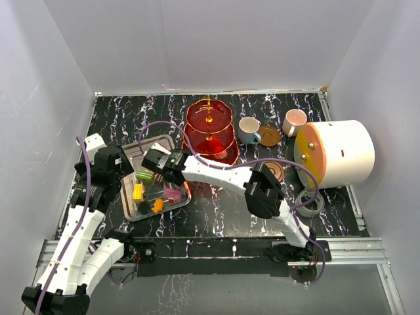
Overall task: Serve the afternoon tea
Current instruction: Pick up the desert from the tray, then place the desert on the desert table.
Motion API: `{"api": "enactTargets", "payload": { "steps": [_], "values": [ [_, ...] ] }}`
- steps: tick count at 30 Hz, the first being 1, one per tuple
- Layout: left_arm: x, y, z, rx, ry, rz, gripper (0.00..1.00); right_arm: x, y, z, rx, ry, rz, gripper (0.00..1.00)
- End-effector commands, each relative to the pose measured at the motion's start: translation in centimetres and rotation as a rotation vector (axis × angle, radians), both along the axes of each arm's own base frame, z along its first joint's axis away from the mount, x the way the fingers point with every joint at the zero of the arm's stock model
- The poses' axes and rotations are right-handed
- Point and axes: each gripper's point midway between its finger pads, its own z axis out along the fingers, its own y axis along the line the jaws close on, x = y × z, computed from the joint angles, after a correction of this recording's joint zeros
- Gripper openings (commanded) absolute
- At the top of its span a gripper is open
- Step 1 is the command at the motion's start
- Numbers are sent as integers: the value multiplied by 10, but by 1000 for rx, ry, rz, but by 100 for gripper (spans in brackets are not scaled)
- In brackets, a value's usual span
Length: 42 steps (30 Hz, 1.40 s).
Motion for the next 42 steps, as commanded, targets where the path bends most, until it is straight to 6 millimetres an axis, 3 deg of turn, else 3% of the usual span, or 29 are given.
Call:
{"api": "enactTargets", "payload": {
  "steps": [1,12,26,34,39,42],
  "values": [
    [-1,4,-1,19,7,13,99,17,11,30,69,-82,-7,41],
    [0,4,-1,19,8,12,99,18,9,42,79,-76,16,44],
    [1,2,-3,15,15,1,99,25,-7,39,4,-135,28,46],
    [1,2,-4,15,18,-2,99,29,-6,41,-1,-160,21,41],
    [2,2,-4,16,19,-2,99,32,1,56,51,-180,6,34],
    [2,2,-3,18,19,0,99,32,7,79,129,-199,-7,30]
  ]
}}
